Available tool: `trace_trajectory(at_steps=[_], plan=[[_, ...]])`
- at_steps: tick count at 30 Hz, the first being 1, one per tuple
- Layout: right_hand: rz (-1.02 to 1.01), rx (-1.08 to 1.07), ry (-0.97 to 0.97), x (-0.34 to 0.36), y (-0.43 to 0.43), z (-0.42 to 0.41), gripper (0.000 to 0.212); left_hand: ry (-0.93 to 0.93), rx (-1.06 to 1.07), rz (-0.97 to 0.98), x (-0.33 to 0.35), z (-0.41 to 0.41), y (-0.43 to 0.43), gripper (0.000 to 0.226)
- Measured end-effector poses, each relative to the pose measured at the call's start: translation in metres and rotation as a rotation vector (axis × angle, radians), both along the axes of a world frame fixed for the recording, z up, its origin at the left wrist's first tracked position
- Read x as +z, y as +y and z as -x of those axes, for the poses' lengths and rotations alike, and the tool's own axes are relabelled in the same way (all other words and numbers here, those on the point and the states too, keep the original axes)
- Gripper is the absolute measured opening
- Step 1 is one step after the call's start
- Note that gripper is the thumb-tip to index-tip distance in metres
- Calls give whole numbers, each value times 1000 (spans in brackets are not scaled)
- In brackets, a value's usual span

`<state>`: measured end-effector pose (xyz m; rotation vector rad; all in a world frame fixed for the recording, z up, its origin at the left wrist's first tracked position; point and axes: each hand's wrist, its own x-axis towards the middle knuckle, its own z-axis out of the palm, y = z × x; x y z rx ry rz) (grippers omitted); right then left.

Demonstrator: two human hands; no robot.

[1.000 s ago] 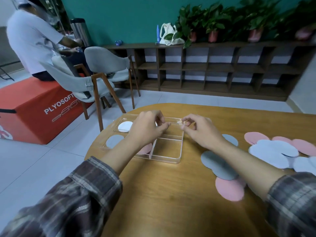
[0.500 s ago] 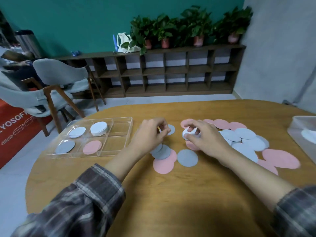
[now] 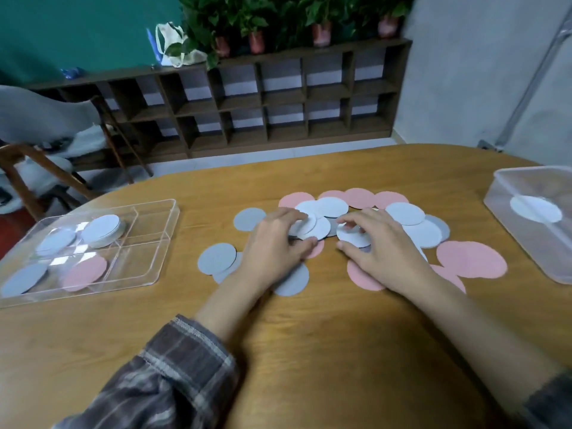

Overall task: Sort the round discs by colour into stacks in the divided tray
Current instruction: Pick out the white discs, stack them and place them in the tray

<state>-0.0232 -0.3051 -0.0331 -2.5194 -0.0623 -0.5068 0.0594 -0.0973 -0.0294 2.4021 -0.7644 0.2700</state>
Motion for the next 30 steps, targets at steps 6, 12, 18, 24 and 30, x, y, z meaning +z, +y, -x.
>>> trace_trajectory(at_steps=[6,12,18,24,30], plan=[[-4,-1,-23,-5,-2,-8,38,-65,13,26,-14,2,-3,38],[11,4,-28,-3,-4,-7,41,-119,-29,-33,-13,8,7,32],[-2,80,-35,-1,-2,-2,46,-143,-101,98,-10,19,6,22],[-53,104,-48,2,2,3,33,-225,-196,256,-5,22,1,16],[-33,110,-48,1,3,4,13,-114,-179,295,-9,19,1,10]])
